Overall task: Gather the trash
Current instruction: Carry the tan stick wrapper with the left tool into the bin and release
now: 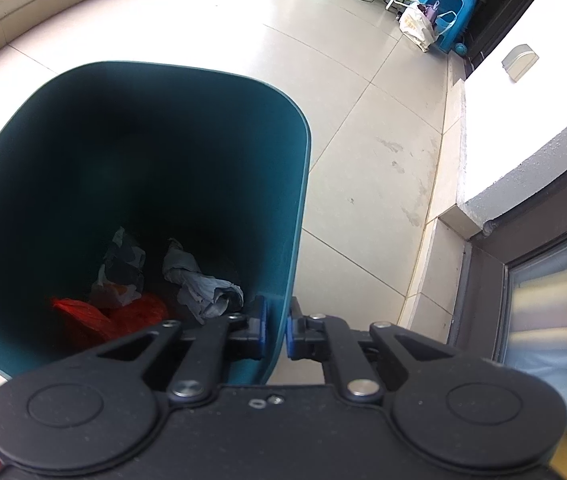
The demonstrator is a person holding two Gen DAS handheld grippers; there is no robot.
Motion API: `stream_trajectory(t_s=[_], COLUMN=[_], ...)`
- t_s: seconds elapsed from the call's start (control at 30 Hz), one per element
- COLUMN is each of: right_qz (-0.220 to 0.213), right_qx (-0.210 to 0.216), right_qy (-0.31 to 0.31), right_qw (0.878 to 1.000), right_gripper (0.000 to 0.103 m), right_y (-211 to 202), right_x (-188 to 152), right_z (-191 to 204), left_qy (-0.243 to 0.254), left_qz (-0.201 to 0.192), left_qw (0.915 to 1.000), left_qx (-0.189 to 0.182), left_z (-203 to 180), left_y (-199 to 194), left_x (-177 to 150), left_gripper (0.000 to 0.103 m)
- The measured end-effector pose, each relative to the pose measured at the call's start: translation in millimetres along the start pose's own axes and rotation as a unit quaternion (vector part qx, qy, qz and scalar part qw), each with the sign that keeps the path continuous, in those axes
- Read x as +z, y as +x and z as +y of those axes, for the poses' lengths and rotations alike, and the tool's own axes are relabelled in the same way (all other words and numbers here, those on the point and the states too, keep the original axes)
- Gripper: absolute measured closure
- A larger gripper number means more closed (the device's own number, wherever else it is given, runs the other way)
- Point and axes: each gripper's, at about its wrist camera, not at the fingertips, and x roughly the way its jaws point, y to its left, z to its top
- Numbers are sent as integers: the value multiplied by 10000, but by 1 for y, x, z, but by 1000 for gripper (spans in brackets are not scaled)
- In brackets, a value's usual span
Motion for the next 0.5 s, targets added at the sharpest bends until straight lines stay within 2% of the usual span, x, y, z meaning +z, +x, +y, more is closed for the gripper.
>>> stream_trajectory(t_s=[0.23, 0.37, 0.5], right_qz=[-101, -139, -180], right_qx=[26, 35, 23], right_qy=[-89, -147, -218], right_qw=[9999, 9998, 9996], right_gripper=[97, 97, 97], right_y=[-6, -10, -11], right_x=[1, 3, 4], right_z=[6, 12, 16], left_qy=[768, 1069, 1334], left_qz=[-146, 7, 279], left_qw=[9959, 9922, 9892], left_qx=[-456, -638, -546], left_z=[-74, -111, -139], left_y=[-8, 11, 42], left_x=[21, 25, 24], left_gripper=[82, 82, 82])
